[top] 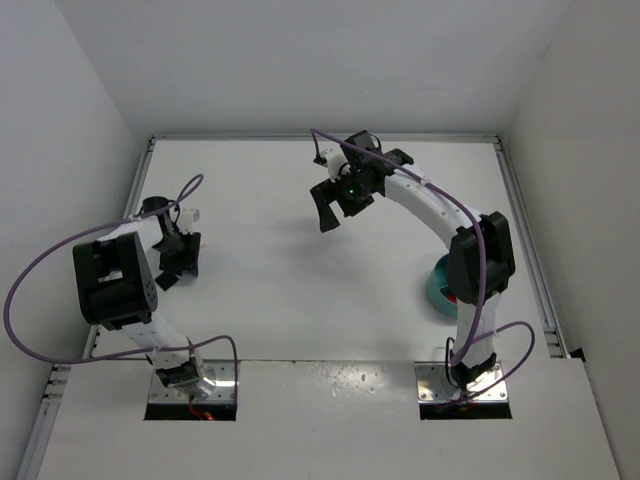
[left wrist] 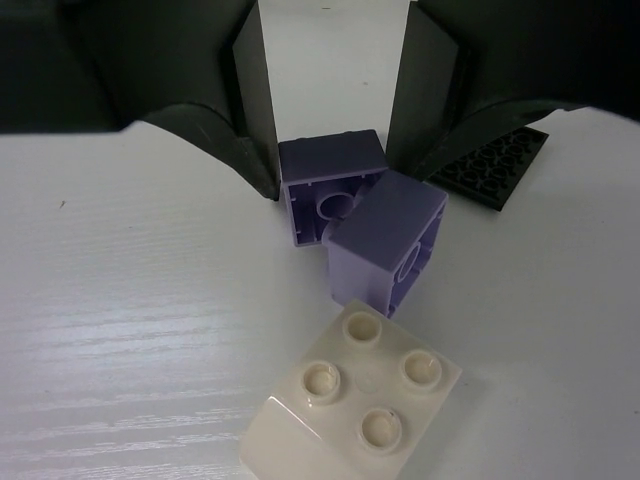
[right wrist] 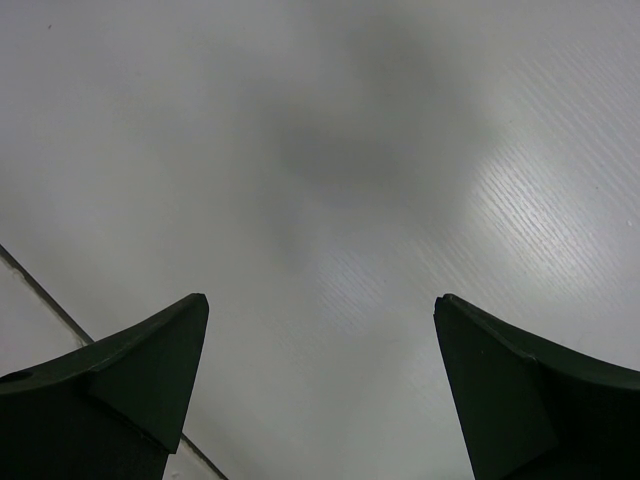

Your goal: Sort the legos into containers by color

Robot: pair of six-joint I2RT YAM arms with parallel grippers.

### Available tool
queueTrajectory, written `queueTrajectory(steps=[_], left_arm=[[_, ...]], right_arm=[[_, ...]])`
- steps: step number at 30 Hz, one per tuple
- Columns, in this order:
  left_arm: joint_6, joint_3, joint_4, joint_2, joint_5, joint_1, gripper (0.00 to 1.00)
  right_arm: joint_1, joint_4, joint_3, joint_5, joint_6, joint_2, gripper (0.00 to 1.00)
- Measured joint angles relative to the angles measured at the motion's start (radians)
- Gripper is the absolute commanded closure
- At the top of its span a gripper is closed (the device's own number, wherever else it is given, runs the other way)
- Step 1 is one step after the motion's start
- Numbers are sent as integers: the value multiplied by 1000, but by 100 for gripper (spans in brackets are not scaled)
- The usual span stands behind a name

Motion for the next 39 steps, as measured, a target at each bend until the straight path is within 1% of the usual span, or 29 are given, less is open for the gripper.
queueTrajectory(steps=[2, 6, 7, 9, 10, 11, 12, 14, 17, 20, 23, 25, 27, 30, 31, 35, 38, 39], left_arm=[[-3, 1, 0, 1, -3, -2, 51], [-18, 6, 2, 6, -6, -10, 61], [-19, 8, 2, 6, -6, -13, 66], [-19, 13, 2, 8, -5, -15, 71], [-19, 14, 3, 10, 1, -17, 75], [-18, 17, 1, 11, 10, -18, 77], [-13, 19, -2, 11, 25, -19, 77], [6, 24, -19, 8, 82, -19, 80], [48, 52, -86, -24, 205, -19, 82], [89, 162, -224, -59, 368, -24, 82], [110, 313, -326, -56, 535, -37, 83], [111, 380, -380, -50, 652, -51, 83], [108, 399, -424, -40, 754, -68, 83], [98, 390, -487, -9, 863, -94, 82], [96, 382, -502, 0, 893, -105, 82], [101, 362, -561, 11, 980, -128, 78], [116, 356, -592, 9, 1028, -140, 75], [120, 348, -597, 6, 1043, -146, 74]], right_arm=[[0, 0, 0, 0, 0, 0, 5], [0, 0, 0, 2, 0, 0, 5], [0, 0, 0, 3, 0, 0, 5], [0, 1, -2, 3, 0, 0, 5], [0, 4, -6, 3, -2, 0, 5], [0, 11, -13, 4, -3, -2, 5], [0, 24, -32, 3, -10, -9, 5], [0, 60, -105, -7, -24, -40, 5], [0, 113, -288, -35, -76, -141, 4], [1, 156, -473, -68, -145, -292, 4], [1, 180, -525, -113, -208, -394, 5], [0, 238, -553, -138, -256, -438, 5], [4, 306, -615, -149, -312, -494, 5], [15, 417, -716, -174, -361, -586, 5], [23, 471, -735, -183, -372, -606, 9], [72, 690, -742, -214, -390, -602, 18], [122, 840, -739, -230, -386, -546, 24], [143, 879, -739, -233, -384, -523, 24]])
